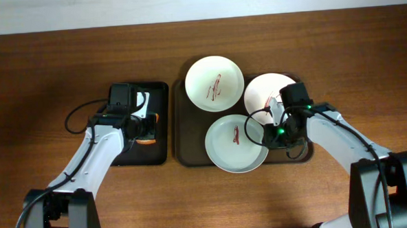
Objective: Clean dirty plates on tray and stack at the side
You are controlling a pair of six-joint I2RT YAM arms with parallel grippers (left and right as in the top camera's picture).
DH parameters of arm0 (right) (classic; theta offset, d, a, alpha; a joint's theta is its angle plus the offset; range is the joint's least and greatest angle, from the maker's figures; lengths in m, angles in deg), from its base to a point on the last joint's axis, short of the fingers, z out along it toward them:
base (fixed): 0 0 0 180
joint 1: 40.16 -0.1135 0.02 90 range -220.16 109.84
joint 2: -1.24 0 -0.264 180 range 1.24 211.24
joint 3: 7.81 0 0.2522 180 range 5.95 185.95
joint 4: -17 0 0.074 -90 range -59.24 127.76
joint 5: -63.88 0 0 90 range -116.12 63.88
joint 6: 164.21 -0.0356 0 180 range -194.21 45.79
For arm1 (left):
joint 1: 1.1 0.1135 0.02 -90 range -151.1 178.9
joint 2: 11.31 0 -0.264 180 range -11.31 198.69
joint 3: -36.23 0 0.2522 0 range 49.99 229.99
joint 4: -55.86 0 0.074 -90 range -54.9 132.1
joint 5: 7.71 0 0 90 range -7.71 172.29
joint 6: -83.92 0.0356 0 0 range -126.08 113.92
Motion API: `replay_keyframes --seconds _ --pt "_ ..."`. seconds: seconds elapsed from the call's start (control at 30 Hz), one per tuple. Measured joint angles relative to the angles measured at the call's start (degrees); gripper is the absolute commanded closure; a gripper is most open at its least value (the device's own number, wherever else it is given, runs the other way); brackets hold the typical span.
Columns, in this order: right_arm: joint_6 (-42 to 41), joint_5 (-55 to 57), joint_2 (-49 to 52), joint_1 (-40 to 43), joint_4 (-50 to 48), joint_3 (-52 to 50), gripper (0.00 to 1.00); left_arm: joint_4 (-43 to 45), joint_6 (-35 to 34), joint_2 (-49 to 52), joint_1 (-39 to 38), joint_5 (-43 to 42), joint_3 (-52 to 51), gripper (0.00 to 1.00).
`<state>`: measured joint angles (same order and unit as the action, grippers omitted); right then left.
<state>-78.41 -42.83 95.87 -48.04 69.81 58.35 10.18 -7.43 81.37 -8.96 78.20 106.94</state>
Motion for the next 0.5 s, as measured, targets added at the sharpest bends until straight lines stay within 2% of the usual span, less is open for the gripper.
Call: replay_keyframes --seconds 0.1,0.23,0.5 --pt "0.1 -1.1 0.0 0.0 0.0 0.0 0.81 0.0 0.0 0.0 0.0 0.0 0.0 1.00" --pt "0.0 -2.7 0.0 0.0 0.0 0.0 0.93 0.0 0.0 0.0 0.0 0.0 0.0 1.00" --pt "0.0 -3.2 0.0 0.0 0.0 0.0 0.94 0.0 0.0 0.0 0.0 0.0 0.0 1.00"
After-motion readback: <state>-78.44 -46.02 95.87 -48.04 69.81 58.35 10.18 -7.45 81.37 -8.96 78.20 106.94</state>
